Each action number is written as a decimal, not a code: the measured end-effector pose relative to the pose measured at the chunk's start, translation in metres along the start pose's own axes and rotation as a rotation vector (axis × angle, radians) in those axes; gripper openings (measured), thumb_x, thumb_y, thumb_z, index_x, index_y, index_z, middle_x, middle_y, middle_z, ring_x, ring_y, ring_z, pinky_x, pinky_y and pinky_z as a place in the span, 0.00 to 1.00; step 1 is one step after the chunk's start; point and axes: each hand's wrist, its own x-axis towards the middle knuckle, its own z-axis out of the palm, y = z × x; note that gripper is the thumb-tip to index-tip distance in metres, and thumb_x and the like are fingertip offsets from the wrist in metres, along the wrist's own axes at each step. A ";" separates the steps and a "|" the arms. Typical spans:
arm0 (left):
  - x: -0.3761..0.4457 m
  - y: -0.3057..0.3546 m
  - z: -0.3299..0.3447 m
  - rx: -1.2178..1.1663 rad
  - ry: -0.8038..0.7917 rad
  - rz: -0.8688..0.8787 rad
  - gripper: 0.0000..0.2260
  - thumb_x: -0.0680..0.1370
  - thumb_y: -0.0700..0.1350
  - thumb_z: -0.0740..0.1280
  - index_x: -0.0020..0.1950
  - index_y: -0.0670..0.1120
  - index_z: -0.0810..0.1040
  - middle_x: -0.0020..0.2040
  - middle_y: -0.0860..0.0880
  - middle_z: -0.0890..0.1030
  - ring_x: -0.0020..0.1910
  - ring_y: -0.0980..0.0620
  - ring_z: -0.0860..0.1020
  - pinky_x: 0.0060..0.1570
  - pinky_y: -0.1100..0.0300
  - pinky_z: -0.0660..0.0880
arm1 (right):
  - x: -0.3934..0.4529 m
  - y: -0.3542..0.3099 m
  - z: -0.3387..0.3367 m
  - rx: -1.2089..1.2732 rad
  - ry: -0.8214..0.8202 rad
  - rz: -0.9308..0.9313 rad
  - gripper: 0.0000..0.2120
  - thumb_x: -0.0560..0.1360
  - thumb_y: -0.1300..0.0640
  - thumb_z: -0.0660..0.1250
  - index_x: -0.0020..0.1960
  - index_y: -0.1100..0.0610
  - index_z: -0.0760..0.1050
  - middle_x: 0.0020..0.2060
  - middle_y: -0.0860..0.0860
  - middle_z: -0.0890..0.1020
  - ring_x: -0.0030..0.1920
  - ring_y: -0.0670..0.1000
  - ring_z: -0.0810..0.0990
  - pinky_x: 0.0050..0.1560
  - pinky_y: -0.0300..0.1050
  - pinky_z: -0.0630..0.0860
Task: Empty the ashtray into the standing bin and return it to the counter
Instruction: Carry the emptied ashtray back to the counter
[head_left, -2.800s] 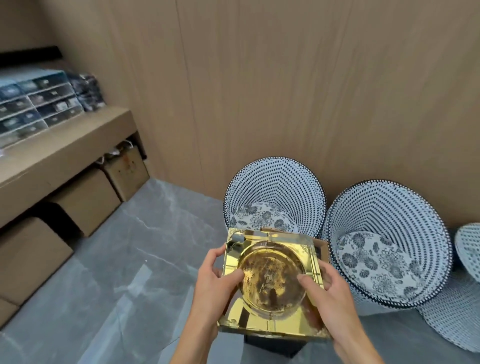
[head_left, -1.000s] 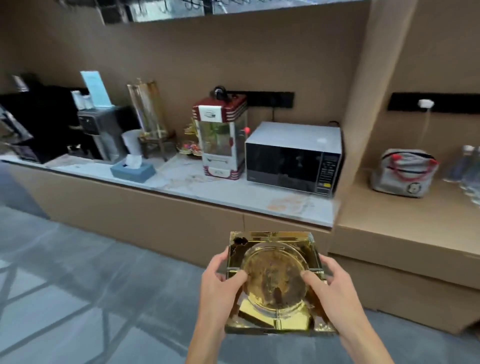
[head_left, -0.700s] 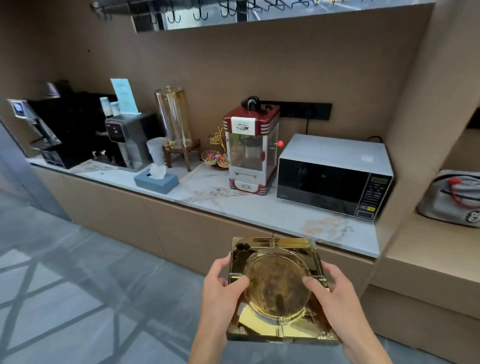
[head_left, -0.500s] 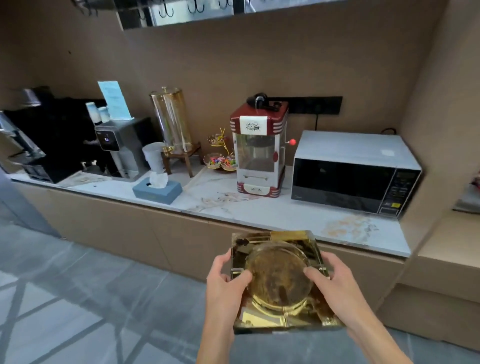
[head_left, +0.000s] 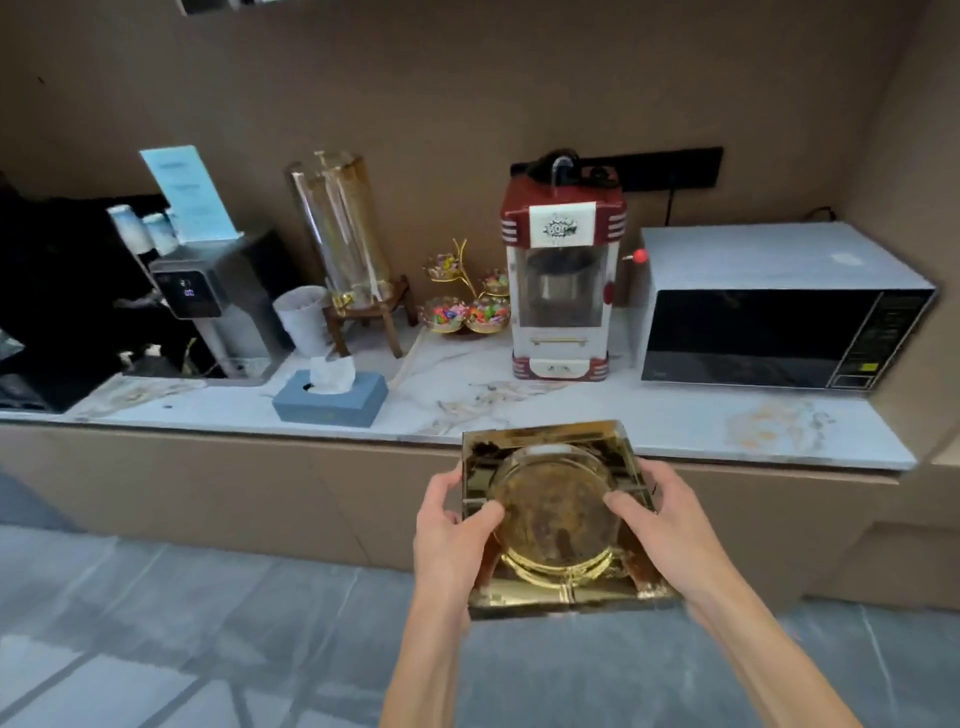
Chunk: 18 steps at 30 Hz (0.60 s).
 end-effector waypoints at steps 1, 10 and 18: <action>0.009 0.000 -0.013 -0.006 -0.015 -0.003 0.20 0.72 0.42 0.73 0.57 0.64 0.78 0.53 0.30 0.83 0.39 0.45 0.80 0.54 0.39 0.82 | 0.001 -0.002 0.015 0.017 0.003 0.005 0.21 0.76 0.54 0.71 0.69 0.48 0.73 0.56 0.37 0.79 0.62 0.47 0.77 0.53 0.39 0.73; 0.134 0.004 -0.139 0.007 -0.150 0.045 0.21 0.76 0.41 0.72 0.65 0.60 0.76 0.53 0.49 0.87 0.52 0.45 0.86 0.53 0.45 0.85 | 0.027 -0.040 0.183 0.119 0.065 0.055 0.18 0.77 0.58 0.71 0.57 0.35 0.77 0.44 0.27 0.83 0.45 0.29 0.82 0.34 0.25 0.75; 0.202 0.028 -0.214 0.085 -0.183 0.011 0.23 0.76 0.43 0.73 0.69 0.58 0.75 0.50 0.40 0.87 0.47 0.42 0.88 0.50 0.43 0.86 | 0.035 -0.078 0.270 0.117 0.086 0.107 0.18 0.78 0.56 0.69 0.59 0.34 0.81 0.49 0.36 0.88 0.46 0.36 0.86 0.43 0.33 0.79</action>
